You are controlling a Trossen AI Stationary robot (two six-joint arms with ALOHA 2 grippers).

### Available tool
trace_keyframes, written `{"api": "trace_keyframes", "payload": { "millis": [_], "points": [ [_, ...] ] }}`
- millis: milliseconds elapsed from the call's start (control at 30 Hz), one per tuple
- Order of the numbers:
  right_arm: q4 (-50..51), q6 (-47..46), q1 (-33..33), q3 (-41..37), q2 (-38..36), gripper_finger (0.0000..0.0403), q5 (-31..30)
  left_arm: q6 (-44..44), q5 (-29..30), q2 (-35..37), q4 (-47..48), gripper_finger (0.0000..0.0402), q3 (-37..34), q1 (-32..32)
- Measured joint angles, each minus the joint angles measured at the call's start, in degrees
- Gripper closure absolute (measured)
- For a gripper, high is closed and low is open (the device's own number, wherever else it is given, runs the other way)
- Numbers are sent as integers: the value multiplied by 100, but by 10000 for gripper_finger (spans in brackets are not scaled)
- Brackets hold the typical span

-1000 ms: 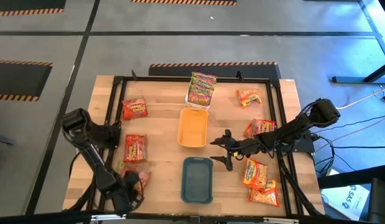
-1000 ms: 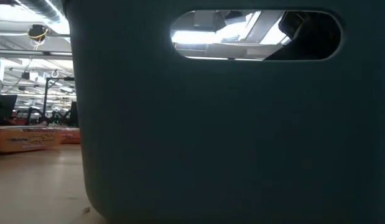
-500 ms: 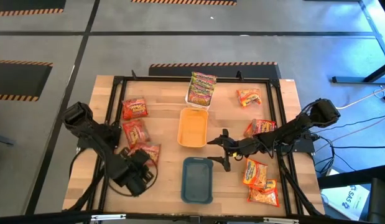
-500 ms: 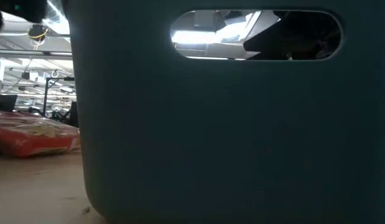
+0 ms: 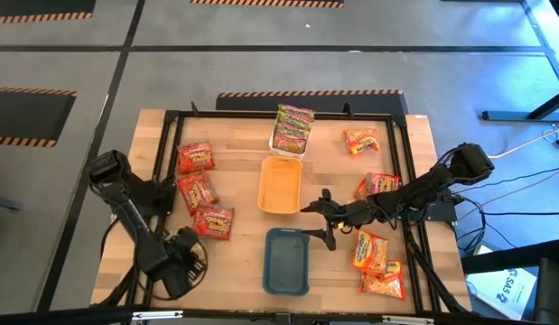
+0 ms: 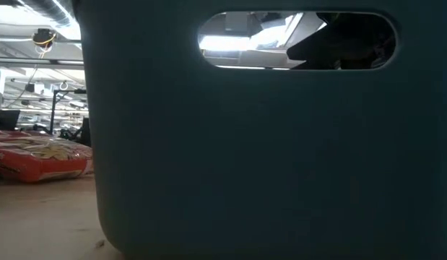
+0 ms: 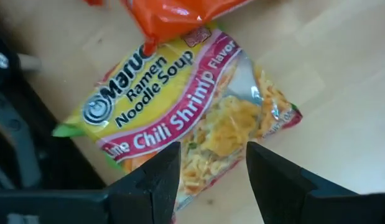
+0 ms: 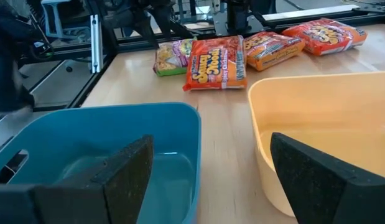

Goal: Sort Maruchan noodles
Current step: Put the green noodle pack into the white bin

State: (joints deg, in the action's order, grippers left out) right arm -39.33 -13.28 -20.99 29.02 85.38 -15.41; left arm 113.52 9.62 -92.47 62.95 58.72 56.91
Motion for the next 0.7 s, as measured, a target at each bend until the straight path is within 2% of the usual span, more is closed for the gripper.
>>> {"api": "trace_keyframes", "payload": {
  "millis": [167,400,600,700],
  "points": [
    [-2,-90,0,0,0,96,217,77,97,3,-946,226,-430,105],
    [82,-140,-83,271,0,96,750,-798,970,9,-2058,226,-531,106],
    [669,201,-321,1189,432,96,652,-1814,1677,-17,-2779,226,-543,100],
    [1311,314,-354,1869,843,96,764,-2015,1713,-17,-2809,226,-530,100]
  ]
}}
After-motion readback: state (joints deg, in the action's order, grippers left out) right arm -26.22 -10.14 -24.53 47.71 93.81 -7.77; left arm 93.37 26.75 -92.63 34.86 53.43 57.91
